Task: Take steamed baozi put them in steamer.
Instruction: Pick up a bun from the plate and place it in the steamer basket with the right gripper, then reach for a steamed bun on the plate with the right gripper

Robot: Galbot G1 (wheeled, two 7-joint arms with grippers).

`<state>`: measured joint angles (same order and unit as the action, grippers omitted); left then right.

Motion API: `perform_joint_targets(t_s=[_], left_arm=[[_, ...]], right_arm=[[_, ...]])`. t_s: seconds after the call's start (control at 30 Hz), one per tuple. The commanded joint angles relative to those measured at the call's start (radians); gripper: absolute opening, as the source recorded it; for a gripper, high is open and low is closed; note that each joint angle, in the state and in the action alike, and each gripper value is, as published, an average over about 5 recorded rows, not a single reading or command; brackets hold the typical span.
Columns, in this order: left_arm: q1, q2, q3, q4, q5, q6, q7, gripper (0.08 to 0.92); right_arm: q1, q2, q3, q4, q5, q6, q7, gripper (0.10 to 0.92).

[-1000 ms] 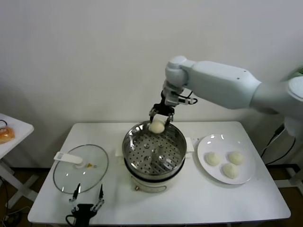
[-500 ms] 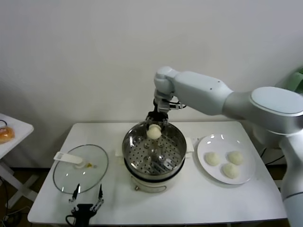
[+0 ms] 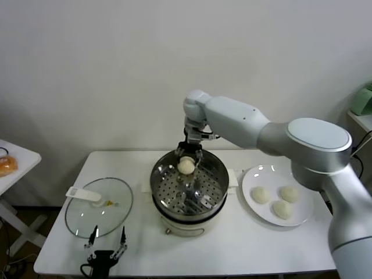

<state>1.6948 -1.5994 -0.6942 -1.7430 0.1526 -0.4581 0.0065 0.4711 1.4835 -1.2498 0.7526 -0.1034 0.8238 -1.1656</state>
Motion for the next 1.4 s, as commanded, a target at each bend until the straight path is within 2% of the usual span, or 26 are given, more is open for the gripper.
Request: perform_joint_targets(t_s=[0.03,0.4,0.63,0.83,1.03,1.23,1.4], left_arm=[[0.001,0.001,0.001,0.000,0.000,-0.001,0.000,0.823],[0.004,0.000,0.000,-0.001,0.000,-0.006,-0.001,0.823],[0.006,0.000,0.000,-0.005,0.002,-0.006,-0.001,0.823],[0.010,-0.002,0.000,-0.019,0.004,-0.001,0.000,0.823],[0.018,-0.001,-0.002,-0.026,0.005,0.002,0.000,0.823],[0.021,-0.001,-0.003,-0.026,0.012,0.001,0.000,0.823],[0.023,-0.001,-0.003,-0.026,0.014,0.000,0.000,0.823]], right_arm=[[-0.019,0.020,0.012,-0.029,-0.017,0.049,-0.006,0.645],[-0.023,0.002,0.014,-0.004,-0.014,0.049,-0.023,0.650],[-0.004,-0.015,0.013,0.019,-0.002,0.049,-0.016,0.797],[0.073,-0.067,-0.040,0.085,0.115,0.034,-0.020,0.822],[0.265,-0.170,-0.229,0.163,0.377,-0.160,-0.005,0.823],[0.378,-0.300,-0.375,0.201,0.416,-0.286,0.005,0.823],[0.408,-0.428,-0.505,0.268,0.475,-0.475,0.106,0.823]])
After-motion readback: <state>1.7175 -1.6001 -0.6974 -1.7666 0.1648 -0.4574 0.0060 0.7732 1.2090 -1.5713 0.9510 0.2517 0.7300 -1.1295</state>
